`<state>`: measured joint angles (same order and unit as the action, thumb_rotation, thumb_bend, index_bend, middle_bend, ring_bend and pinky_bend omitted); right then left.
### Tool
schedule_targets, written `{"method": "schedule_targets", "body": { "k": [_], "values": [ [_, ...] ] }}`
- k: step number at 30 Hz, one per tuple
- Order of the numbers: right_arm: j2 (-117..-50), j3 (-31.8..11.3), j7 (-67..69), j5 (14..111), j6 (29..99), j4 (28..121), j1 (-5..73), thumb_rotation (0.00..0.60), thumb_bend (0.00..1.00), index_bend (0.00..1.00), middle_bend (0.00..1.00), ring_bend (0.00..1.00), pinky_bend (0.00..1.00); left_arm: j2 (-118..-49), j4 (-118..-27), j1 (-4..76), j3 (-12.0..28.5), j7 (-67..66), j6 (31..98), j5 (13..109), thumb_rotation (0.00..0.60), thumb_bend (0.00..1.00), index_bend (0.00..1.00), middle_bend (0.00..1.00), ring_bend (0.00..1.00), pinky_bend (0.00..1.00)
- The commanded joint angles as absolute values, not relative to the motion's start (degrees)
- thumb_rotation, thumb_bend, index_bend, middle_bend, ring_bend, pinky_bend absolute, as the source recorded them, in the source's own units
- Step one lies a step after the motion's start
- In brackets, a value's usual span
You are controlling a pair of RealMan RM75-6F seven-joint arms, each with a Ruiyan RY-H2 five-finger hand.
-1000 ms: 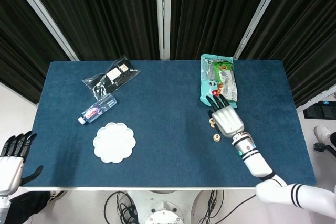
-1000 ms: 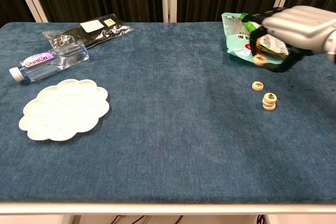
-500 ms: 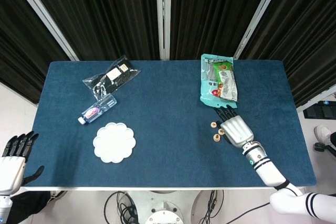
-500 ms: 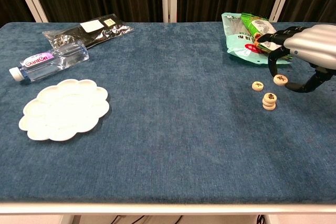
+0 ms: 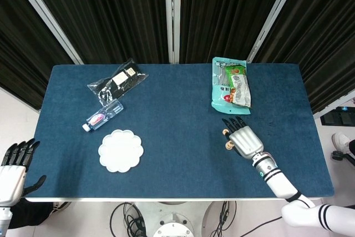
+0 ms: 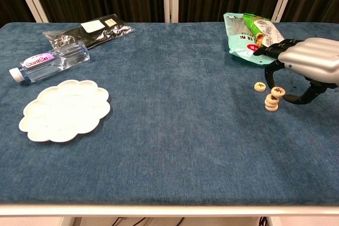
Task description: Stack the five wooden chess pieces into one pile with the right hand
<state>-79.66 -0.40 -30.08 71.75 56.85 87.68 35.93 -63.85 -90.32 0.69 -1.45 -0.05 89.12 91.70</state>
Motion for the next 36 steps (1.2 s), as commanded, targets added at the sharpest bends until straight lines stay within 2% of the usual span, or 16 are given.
{"method": "schedule_targets", "body": {
  "k": [1, 22, 36],
  "values": [
    [-79.86, -0.42, -30.24, 71.68, 56.60, 87.50, 35.93, 0.600, 0.30, 0.57, 0.00, 0.00, 0.00, -63.85, -90.35, 0.66, -1.42, -0.06, 89.20, 91.68, 0.600, 0.24, 0.05, 0.00, 0.00, 0.00],
    [-80.80, -1.07, -30.99, 71.22, 55.52, 86.83, 35.98, 0.600, 0.29, 0.52, 0.00, 0.00, 0.00, -63.82, -90.24, 0.63, -1.36, 0.00, 89.27, 91.53, 0.600, 0.24, 0.05, 0.00, 0.00, 0.00],
    [-80.21, -1.16, -31.42, 70.86, 54.94, 87.68, 36.04, 0.600, 0.27, 0.39, 0.00, 0.00, 0.00, -63.75, -90.33, 0.59, -1.38, 0.01, 89.41, 91.64, 0.600, 0.24, 0.05, 0.00, 0.00, 0.00]
  ]
}}
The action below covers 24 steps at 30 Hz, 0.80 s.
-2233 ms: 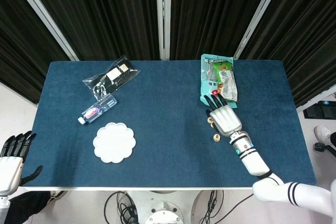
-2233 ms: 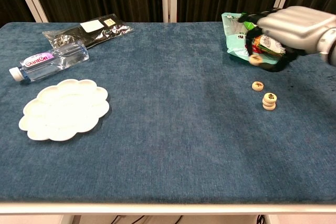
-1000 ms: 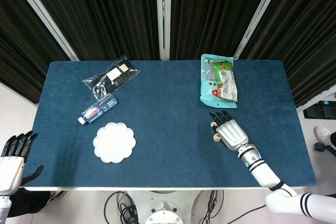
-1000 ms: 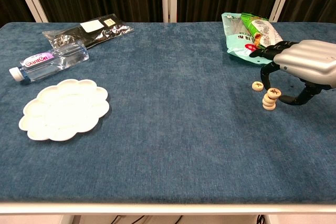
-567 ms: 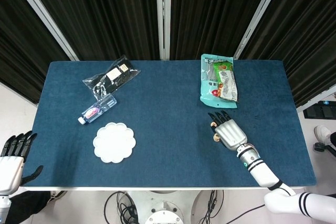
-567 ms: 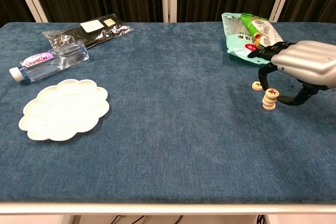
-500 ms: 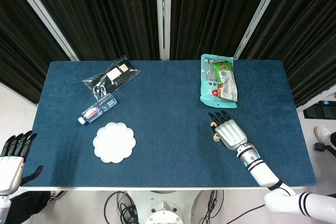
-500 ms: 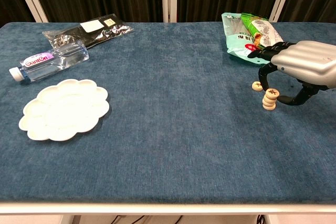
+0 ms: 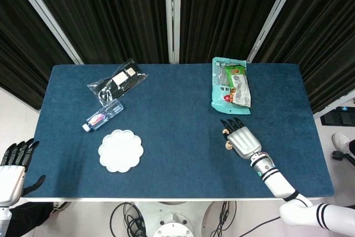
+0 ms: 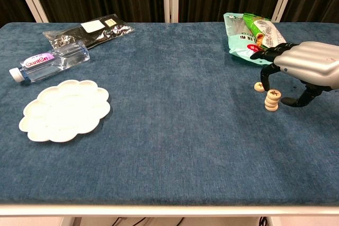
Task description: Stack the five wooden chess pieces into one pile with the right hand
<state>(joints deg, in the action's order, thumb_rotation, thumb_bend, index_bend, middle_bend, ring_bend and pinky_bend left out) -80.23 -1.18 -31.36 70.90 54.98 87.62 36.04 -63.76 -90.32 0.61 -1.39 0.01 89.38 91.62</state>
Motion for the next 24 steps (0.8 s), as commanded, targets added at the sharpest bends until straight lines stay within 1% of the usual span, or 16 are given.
{"method": "schedule_targets", "body": {
  "k": [1, 7, 14, 16, 21, 24],
  "values": [
    [-80.20, -1.13, -31.48, 70.82, 54.90, 87.74, 36.03, 0.600, 0.27, 0.39, 0.00, 0.00, 0.00, -63.75, -90.34, 0.57, -1.39, 0.02, 89.45, 91.65, 0.600, 0.24, 0.05, 0.00, 0.00, 0.00],
    [-79.49, -1.40, -31.20, 71.11, 55.65, 88.82, 35.79, 0.600, 0.26, 0.37, 0.00, 0.00, 0.00, -63.71, -90.35, 0.55, -1.39, 0.09, 89.52, 91.69, 0.600, 0.24, 0.05, 0.00, 0.00, 0.00],
    [-76.81, -3.99, -28.14, 71.15, 58.39, 90.11, 35.22, 0.600, 0.26, 0.36, 0.00, 0.00, 0.00, -63.74, -90.32, 0.63, -1.42, 0.10, 89.36, 91.72, 0.600, 0.24, 0.05, 0.00, 0.00, 0.00],
    [-76.93, -4.49, -27.59, 70.45, 58.05, 88.95, 35.36, 0.600, 0.26, 0.35, 0.00, 0.00, 0.00, -63.77, -90.35, 0.64, -1.45, 0.00, 89.33, 91.76, 0.600, 0.24, 0.05, 0.00, 0.00, 0.00],
    [-79.40, -4.32, -26.12, 68.47, 55.24, 83.36, 35.83, 0.600, 0.23, 0.24, 0.00, 0.00, 0.00, -63.76, -90.44, 0.55, -1.42, -0.08, 89.44, 91.65, 0.600, 0.24, 0.05, 0.00, 0.00, 0.00],
    [-81.45, -4.25, -24.29, 68.34, 54.25, 79.73, 35.91, 0.600, 0.23, 0.23, 0.00, 0.00, 0.00, -63.81, -90.33, 0.62, -1.43, -0.04, 89.16, 91.48, 0.600, 0.24, 0.05, 0.00, 0.00, 0.00]
  ]
}}
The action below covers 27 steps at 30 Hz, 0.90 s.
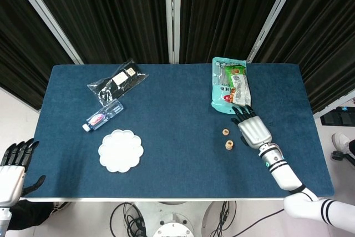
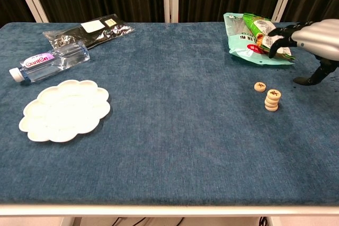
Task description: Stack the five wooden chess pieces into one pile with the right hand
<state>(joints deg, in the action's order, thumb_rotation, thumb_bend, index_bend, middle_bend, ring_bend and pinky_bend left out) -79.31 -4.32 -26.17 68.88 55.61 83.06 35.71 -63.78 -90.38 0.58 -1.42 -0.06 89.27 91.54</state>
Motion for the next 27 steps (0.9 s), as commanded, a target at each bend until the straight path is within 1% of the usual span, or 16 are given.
{"method": "schedule_targets", "body": {
  "k": [1, 12, 20, 27],
  "values": [
    [-82.02, -4.26, -23.52, 68.63, 54.12, 78.75, 35.93, 0.600, 0.23, 0.23, 0.00, 0.00, 0.00, -63.84, -90.26, 0.66, -1.44, -0.04, 89.04, 91.45, 0.600, 0.24, 0.05, 0.00, 0.00, 0.00],
    [-86.18, -3.17, -10.13, 77.55, 51.55, 68.59, 38.11, 0.600, 0.23, 0.23, 0.00, 0.00, 0.00, -64.52, -89.39, 1.20, -1.19, -0.40, 87.49, 90.24, 0.600, 0.24, 0.05, 0.00, 0.00, 0.00],
    [-87.89, -1.02, 1.98, 85.73, 51.29, 61.73, 40.57, 0.600, 0.23, 0.30, 0.00, 0.00, 0.00, -65.01, -88.88, 1.61, -0.86, -0.95, 86.32, 89.02, 0.600, 0.24, 0.05, 0.00, 0.00, 0.00],
    [-89.17, -0.68, 4.64, 87.08, 50.36, 58.39, 41.74, 0.600, 0.25, 0.37, 0.00, 0.00, 0.00, -65.18, -88.58, 1.82, -0.68, -0.97, 85.72, 88.31, 0.600, 0.24, 0.05, 0.00, 0.00, 0.00]
  ]
}}
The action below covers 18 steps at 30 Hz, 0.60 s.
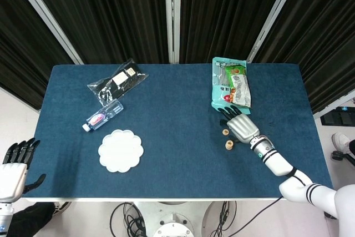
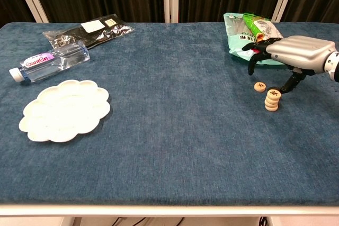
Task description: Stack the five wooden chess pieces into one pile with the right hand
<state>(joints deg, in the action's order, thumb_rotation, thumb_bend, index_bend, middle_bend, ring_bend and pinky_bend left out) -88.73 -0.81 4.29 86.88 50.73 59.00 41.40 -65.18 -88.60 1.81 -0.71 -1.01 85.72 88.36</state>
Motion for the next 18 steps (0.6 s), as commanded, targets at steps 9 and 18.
{"method": "schedule_targets", "body": {
  "k": [9, 18],
  "values": [
    [-90.80, -0.76, 4.87, 86.86, 49.45, 56.63, 42.25, 0.600, 0.25, 0.41, 0.00, 0.00, 0.00, -65.02, -88.39, 1.76, -0.60, -0.41, 85.97, 88.22, 0.600, 0.24, 0.05, 0.00, 0.00, 0.00],
    [-90.95, -1.19, 3.25, 85.81, 49.42, 56.61, 41.88, 0.600, 0.25, 0.45, 0.00, 0.00, 0.00, -64.91, -88.43, 1.72, -0.71, -0.16, 86.24, 88.54, 0.600, 0.24, 0.05, 0.00, 0.00, 0.00]
  ]
}}
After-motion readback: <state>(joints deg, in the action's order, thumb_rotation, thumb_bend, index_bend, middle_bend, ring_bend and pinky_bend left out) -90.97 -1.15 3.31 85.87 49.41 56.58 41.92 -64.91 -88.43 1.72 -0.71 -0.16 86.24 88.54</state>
